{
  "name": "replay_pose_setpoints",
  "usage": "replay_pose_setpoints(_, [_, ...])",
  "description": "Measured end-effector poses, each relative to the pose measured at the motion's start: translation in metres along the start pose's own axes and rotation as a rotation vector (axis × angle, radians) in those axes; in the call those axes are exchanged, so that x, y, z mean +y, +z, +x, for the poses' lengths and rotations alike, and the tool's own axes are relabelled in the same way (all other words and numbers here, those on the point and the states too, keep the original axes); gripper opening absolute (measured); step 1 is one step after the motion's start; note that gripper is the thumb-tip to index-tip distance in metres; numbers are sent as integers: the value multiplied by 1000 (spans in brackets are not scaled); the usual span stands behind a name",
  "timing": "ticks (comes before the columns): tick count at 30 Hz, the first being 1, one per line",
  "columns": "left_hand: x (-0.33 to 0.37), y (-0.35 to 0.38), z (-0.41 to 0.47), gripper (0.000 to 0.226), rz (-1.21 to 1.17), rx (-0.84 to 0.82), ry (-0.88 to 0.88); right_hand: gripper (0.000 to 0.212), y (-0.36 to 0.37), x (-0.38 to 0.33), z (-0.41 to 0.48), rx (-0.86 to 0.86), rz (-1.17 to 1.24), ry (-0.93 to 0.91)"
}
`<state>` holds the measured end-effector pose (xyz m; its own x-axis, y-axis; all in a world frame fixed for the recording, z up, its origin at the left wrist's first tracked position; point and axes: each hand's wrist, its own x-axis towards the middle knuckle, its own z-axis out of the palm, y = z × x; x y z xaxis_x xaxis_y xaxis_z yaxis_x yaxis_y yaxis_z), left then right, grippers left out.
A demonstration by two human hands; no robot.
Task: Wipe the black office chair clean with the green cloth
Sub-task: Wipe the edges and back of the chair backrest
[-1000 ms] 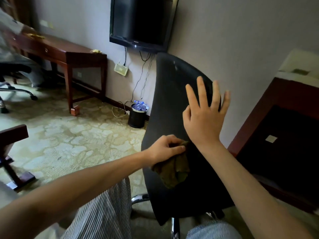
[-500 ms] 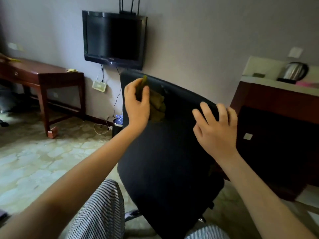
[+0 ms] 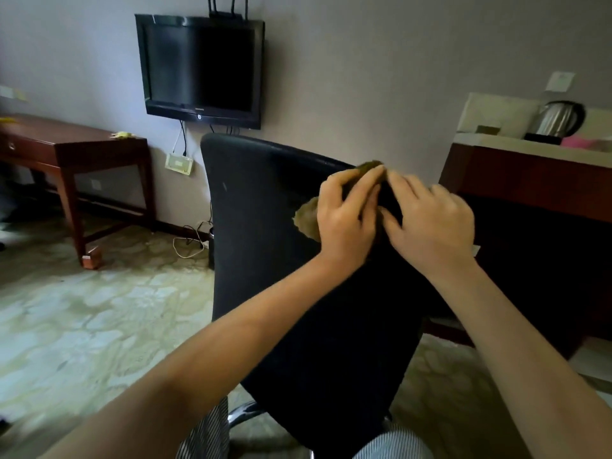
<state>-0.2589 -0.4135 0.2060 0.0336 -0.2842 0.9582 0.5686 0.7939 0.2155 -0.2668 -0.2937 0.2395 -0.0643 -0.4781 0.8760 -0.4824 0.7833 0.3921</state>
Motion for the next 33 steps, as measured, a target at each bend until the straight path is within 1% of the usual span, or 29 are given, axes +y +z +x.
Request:
replay_pose_setpoints(3, [-13, -8, 6, 24, 88, -63, 250, 44, -1, 7, -3, -15, 4, 4])
replay_pose_setpoints(4, [-25, -14, 12, 25, 124, -78, 309, 43, -1, 8, -3, -25, 8, 10])
replay_pose_setpoints(5, [-38, -21, 19, 27, 144, -86, 321, 43, 0, 10, -3, -35, 16, 15])
replay_pose_setpoints(6, [-50, -25, 25, 29, 154, -78, 286, 43, 1, 12, -3, -40, 19, 16])
replay_pose_setpoints(8, [-75, -36, 36, 28, 170, -48, 114, 43, 3, 15, -4, -43, 18, 13])
replay_pose_setpoints(11, [-108, -57, 54, 29, 189, 25, -252, 43, 1, 14, -4, -36, 15, 1])
replay_pose_setpoints(13, [-123, -68, 64, 28, 167, 99, -459, 42, -1, 9, -4, -31, 11, -1])
replay_pose_setpoints(14, [-125, -69, 68, 28, 149, 128, -524, 42, -2, 7, -2, -26, 12, 2])
replay_pose_setpoints(15, [-122, -66, 69, 27, 136, 149, -552, 42, -2, 4, -1, -19, 20, 7])
replay_pose_setpoints(17, [-104, -57, 66, 26, 123, 171, -527, 43, -2, -3, 3, -18, 52, 22])
replay_pose_setpoints(21, [-56, -38, 45, 26, 64, 128, -365, 46, -5, -14, 8, -32, 121, 33])
replay_pose_setpoints(23, [-30, -30, 28, 29, 31, 49, -227, 51, -7, -19, 10, -28, 157, 61])
replay_pose_setpoints(26, [-1, -19, 6, 28, 7, -109, -24, 60, -13, -22, 11, -28, 188, 81])
replay_pose_setpoints(28, [-3, -22, 7, 27, 9, -183, 76, 63, -17, -19, 10, -84, 257, 95])
replay_pose_setpoints(30, [-18, -28, 14, 28, 70, -198, 154, 61, -22, -10, 4, -160, 373, 174])
replay_pose_setpoints(31, [-25, -30, 19, 29, 99, -177, 125, 58, -24, -5, -2, -184, 420, 230])
replay_pose_setpoints(32, [-28, -32, 23, 31, 107, -139, 32, 55, -25, -1, -10, -187, 460, 289])
replay_pose_setpoints(33, [-28, -32, 26, 34, 92, -90, -98, 52, -25, 1, -18, -185, 513, 351])
